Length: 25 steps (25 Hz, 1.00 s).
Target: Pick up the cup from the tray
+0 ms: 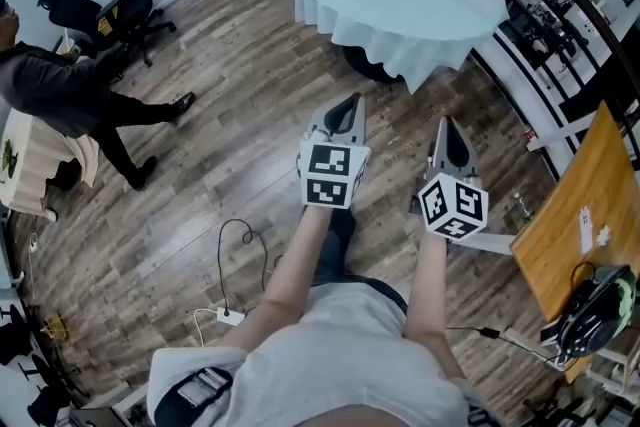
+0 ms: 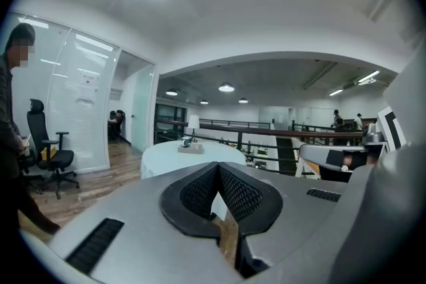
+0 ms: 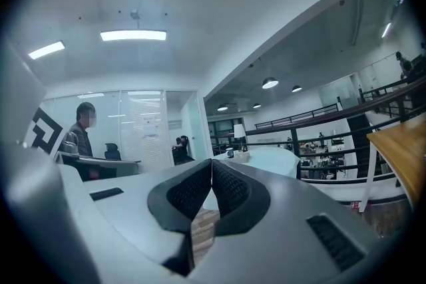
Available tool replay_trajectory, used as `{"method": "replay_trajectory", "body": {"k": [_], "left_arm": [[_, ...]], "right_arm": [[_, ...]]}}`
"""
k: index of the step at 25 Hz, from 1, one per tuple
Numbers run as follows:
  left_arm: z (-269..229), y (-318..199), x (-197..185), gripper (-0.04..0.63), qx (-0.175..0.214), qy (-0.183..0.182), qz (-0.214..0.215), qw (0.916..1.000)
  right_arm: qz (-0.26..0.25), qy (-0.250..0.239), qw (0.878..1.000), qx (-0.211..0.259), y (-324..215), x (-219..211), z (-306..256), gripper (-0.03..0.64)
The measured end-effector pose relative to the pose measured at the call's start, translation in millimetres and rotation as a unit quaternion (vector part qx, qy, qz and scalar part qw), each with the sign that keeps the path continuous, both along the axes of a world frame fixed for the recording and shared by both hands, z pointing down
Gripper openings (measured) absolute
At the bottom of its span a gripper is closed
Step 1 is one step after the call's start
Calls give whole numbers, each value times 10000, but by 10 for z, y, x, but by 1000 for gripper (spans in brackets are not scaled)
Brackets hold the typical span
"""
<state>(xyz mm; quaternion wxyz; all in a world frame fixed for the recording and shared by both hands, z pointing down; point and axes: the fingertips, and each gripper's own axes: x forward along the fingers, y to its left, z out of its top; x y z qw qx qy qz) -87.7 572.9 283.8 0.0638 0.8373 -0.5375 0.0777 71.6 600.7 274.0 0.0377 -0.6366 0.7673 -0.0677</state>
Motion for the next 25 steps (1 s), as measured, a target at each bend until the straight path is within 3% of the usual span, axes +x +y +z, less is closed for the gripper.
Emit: {"method": "replay_trajectory", "body": {"k": [10,25], "left_arm": [[-414,-1498,-299,5,341,-29,52,9994],[-87,-2585,-349,5,9,113,-147,9998]], "right_arm": [[20,-40,9994,344,-1491,-319,-365,8],[-144,156,9997,89,-2599,-370,-131,8]]}}
